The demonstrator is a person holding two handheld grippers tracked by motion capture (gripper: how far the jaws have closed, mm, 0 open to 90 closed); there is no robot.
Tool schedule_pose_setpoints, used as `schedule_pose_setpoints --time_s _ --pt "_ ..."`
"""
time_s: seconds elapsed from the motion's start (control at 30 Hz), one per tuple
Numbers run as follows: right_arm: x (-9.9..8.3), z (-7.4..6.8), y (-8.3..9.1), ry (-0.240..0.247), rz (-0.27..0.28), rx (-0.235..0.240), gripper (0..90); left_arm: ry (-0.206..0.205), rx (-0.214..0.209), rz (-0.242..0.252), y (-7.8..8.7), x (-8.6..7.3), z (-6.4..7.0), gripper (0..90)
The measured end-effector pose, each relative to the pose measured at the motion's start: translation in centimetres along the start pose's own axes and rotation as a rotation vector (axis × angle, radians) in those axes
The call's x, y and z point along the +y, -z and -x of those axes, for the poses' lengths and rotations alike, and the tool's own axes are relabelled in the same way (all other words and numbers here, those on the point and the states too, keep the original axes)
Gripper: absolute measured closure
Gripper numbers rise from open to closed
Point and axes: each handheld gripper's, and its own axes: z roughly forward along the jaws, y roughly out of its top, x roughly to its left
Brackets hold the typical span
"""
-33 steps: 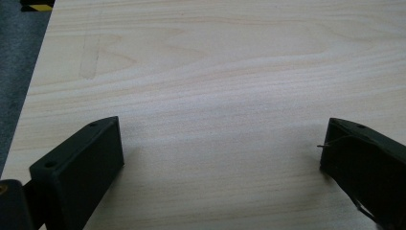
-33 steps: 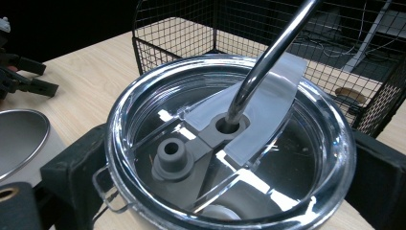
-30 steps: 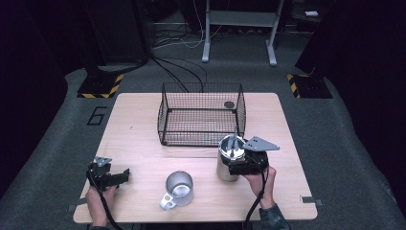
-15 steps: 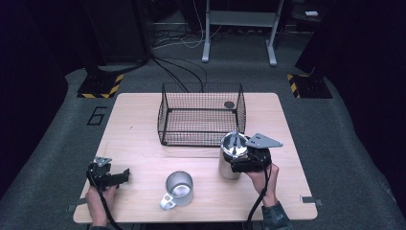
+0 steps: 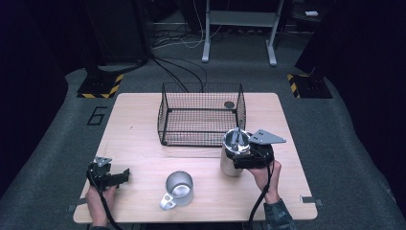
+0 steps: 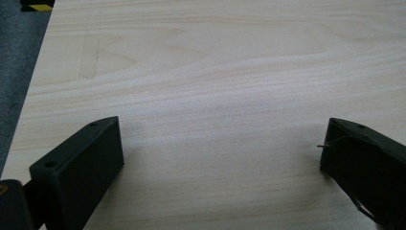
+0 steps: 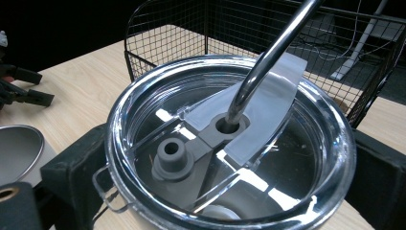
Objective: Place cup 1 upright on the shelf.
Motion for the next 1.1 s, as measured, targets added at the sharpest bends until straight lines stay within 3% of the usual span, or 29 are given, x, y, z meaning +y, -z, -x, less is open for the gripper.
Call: schedule_pose_setpoints --time_s 1.1 --pt "2.9 1.1 0.6 0.009 0.013 -0.01 3.5 0.0 0.0 0.0 0.0 0.0 0.0 0.8"
